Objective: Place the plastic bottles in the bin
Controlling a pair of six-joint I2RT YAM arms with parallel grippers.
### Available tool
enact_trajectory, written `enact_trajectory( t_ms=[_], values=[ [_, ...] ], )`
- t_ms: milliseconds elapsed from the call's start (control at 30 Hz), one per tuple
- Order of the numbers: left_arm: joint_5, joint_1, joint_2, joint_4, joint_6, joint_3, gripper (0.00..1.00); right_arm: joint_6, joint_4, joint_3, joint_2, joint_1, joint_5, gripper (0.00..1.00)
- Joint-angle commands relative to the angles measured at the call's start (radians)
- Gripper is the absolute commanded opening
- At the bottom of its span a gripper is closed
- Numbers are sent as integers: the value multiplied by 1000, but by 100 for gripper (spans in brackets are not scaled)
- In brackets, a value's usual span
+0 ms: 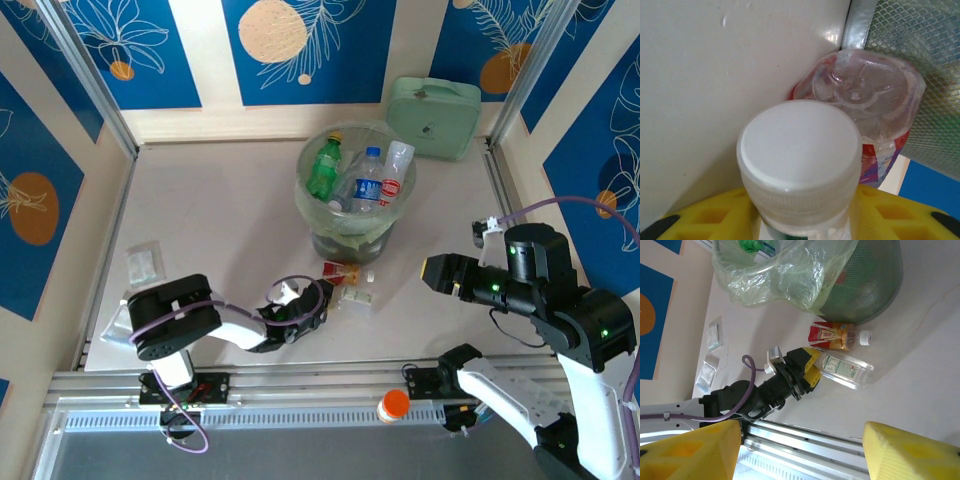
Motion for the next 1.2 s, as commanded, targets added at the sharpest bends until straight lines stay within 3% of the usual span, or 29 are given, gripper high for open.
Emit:
enact_trajectory(
  t_ms=[0, 533, 700, 967, 1167],
  values=[
    [-8, 11, 30, 6, -3, -13, 42, -32, -20, 25, -6, -6, -27, 65],
    [-18, 30, -286, -327, 155, -44, 40, -72, -17, 49, -5, -6, -26, 65],
    [-35, 37, -487, -546, 231, -48, 40, -125, -29, 64, 16, -4, -45, 67],
    [-48, 81, -878, -981, 453, 50, 41, -243, 28, 79, 85, 34, -192, 69],
    [31, 163, -1009, -1270, 635, 254, 41, -304, 95, 101, 199, 153, -113, 70]
  ],
)
